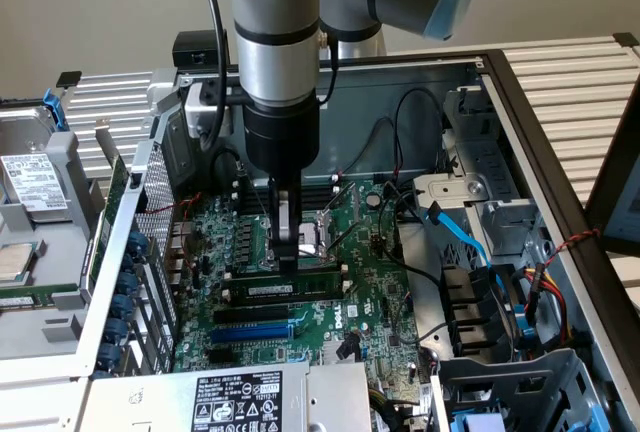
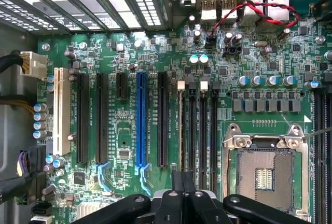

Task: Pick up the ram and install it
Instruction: 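Press down the ram until it locks into place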

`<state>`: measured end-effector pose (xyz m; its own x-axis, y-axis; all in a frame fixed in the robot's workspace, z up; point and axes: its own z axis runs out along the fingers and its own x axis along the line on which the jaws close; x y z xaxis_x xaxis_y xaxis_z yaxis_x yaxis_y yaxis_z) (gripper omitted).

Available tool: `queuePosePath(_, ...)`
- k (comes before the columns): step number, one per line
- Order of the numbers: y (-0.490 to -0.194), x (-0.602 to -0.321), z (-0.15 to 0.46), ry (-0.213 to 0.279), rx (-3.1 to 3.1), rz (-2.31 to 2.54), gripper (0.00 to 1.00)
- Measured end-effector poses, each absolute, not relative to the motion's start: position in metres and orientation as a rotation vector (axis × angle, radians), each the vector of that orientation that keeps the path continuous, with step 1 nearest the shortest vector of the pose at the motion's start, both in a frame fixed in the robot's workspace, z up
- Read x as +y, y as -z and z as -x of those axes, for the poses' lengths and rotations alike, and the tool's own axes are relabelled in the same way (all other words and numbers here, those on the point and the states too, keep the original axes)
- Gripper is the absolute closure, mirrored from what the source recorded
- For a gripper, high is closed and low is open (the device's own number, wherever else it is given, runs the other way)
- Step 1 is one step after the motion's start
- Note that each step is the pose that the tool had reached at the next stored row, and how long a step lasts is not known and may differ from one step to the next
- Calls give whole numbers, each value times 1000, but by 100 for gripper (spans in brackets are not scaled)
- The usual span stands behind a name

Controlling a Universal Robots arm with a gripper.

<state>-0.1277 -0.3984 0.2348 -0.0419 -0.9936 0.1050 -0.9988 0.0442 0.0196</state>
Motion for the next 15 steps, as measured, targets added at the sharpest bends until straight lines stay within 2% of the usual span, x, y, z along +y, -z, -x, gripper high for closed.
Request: queuePosePath(15,-233,-398,125,-94,-2182,-2136,90)
